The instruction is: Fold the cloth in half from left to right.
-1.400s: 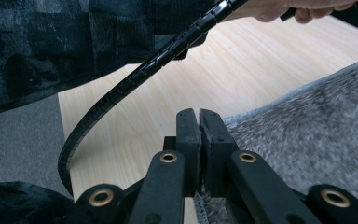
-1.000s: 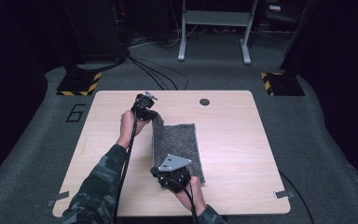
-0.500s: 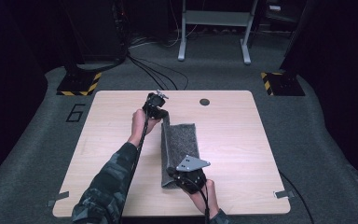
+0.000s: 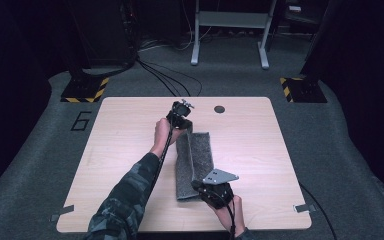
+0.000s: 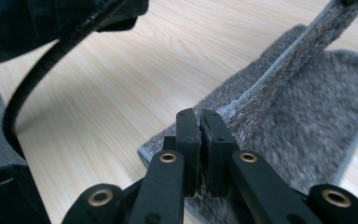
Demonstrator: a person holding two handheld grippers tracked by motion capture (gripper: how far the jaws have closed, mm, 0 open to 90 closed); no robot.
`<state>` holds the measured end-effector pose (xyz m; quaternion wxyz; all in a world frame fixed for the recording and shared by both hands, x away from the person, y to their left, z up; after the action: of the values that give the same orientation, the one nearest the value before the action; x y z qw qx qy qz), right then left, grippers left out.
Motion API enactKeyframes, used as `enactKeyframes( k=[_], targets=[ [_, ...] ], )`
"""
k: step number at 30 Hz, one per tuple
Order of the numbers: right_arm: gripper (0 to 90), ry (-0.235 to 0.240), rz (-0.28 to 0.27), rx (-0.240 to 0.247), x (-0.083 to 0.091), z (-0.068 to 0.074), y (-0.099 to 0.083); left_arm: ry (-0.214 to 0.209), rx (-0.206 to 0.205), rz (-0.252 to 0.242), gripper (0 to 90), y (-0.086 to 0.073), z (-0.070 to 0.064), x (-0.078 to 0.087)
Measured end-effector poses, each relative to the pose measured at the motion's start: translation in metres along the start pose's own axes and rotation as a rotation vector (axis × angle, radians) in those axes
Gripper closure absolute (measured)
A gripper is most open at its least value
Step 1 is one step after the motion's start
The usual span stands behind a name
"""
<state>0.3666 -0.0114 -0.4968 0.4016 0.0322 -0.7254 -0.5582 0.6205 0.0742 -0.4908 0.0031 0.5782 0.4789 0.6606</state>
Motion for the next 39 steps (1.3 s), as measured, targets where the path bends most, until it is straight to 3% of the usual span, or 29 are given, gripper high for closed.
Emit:
enactKeyframes(
  k=[8, 23, 24, 25, 26, 27, 28, 32, 35, 39],
  targets=[
    [86.7, -0.039, 0.047, -0.031, -0.002, -0.019, -0.018, -0.004, -0.007, 0.030, 86.8, 0.004, -0.005, -0.017],
    [86.3, -0.078, 0.107, -0.061, -0.003, -0.033, -0.043, -0.020, -0.033, 0.038, 85.8, 0.013, -0.020, -0.044],
    [86.0, -0.087, 0.112, -0.059, -0.003, -0.036, -0.046, -0.024, -0.033, 0.031, 76.9, 0.014, -0.021, -0.045],
    [86.0, -0.087, 0.112, -0.059, -0.003, -0.036, -0.046, -0.028, -0.029, 0.026, 76.9, 0.014, -0.021, -0.045],
    [85.2, -0.097, 0.122, -0.065, -0.003, -0.038, -0.050, -0.041, -0.020, 0.013, 61.1, 0.015, -0.022, -0.047],
    [85.2, -0.097, 0.122, -0.065, -0.003, -0.038, -0.050, -0.046, -0.016, 0.005, 61.1, 0.015, -0.023, -0.048],
    [84.9, -0.112, 0.134, -0.065, -0.004, -0.041, -0.055, -0.052, -0.007, 0.001, 47.2, 0.015, -0.023, -0.047],
    [81.4, -0.139, 0.174, -0.073, -0.004, -0.047, -0.066, -0.052, 0.011, -0.020, 34.1, 0.010, -0.017, -0.041],
    [78.3, -0.147, 0.193, -0.077, -0.004, -0.050, -0.072, -0.038, 0.019, -0.029, 30.9, 0.004, -0.012, -0.034],
    [65.4, -0.164, 0.211, -0.095, 0.002, -0.057, -0.078, -0.010, 0.039, -0.039, 27.8, -0.013, 0.002, -0.021]
  ],
)
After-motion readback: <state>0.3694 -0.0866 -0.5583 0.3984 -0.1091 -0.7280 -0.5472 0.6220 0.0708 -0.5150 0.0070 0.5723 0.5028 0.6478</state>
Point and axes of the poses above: each handheld gripper's, and its own axes: x roughly backward along the jaws, y roughly out of its top, z roughly to its left, the point moved 7 cm from there along -x, roughly forward along the jaws, and after that the axes turned 13 degrees about -y, right-handed, at the moved point
